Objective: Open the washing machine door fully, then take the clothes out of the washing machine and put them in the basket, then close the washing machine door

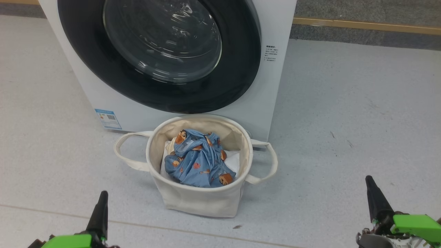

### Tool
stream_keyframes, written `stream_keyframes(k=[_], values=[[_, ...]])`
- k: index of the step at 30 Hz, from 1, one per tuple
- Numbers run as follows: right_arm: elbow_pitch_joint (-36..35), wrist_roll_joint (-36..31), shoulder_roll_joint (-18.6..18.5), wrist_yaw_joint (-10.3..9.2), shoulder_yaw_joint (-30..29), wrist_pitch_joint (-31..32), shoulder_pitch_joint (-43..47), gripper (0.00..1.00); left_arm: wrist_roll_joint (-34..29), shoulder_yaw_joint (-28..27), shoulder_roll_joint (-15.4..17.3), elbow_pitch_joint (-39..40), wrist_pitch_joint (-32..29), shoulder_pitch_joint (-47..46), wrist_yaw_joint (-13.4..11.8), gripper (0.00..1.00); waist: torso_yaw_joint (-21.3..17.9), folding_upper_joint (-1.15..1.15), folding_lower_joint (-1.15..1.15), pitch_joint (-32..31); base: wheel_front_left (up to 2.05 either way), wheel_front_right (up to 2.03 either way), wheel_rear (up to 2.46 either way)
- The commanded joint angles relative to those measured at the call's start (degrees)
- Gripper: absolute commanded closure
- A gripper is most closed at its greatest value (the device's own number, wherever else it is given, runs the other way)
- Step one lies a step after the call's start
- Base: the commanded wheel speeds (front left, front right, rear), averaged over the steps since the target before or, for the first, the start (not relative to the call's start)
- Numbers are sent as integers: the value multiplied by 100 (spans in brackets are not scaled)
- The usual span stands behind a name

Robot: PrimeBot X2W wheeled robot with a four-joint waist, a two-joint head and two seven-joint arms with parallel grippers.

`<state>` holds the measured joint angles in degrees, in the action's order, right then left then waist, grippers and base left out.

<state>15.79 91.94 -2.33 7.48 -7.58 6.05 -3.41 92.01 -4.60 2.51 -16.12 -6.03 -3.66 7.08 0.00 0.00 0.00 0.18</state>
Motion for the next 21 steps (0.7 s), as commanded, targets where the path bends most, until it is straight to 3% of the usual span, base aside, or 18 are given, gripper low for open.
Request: stream_keyframes(k=[1,21], values=[[-177,24,-60,1,107,43,-277,100,16,-192,37,207,-46,-253,41,100,0,0,0,0,0,0,0],[-177,22,-58,1,105,45,-278,100,16,-192,37,207,-46,-253,41,100,0,0,0,0,0,0,0]])
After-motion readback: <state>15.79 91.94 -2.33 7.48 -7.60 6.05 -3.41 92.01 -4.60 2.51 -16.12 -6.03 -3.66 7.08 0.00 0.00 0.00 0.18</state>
